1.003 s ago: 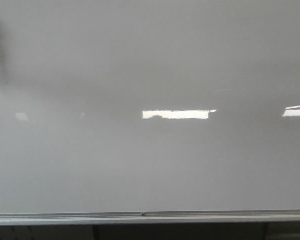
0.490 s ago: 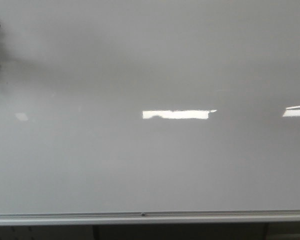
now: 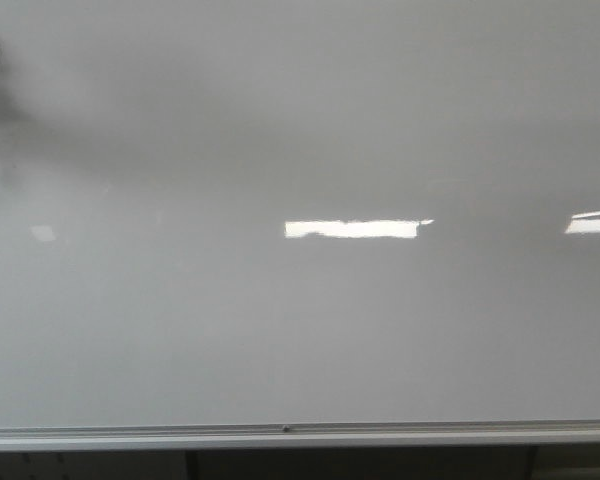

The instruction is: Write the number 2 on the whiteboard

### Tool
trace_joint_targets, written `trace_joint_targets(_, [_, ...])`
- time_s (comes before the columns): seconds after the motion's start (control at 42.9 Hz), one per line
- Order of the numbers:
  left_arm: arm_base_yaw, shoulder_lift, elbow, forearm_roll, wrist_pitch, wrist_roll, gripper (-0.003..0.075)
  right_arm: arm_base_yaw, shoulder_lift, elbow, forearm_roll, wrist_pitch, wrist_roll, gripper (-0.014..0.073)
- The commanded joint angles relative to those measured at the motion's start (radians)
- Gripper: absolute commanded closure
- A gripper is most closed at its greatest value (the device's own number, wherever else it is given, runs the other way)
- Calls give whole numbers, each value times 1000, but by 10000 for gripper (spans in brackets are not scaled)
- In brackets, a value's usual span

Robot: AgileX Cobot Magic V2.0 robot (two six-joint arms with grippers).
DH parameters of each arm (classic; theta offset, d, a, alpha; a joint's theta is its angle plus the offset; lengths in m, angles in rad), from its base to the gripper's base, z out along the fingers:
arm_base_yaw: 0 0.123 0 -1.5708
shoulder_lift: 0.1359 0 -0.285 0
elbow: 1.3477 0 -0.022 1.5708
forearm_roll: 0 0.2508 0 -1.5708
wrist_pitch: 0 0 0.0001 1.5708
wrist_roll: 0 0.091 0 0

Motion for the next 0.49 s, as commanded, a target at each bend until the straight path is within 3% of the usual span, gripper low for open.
trace_joint_targets(0.0, [-6,-29,-38,3,-76,-3,588,-2,20,-32,-9,-77,-7,36])
trace_joint_targets(0.467, [-6,-73,-38,48,22,1,588,-2,20,-32,-9,-154,-7,36])
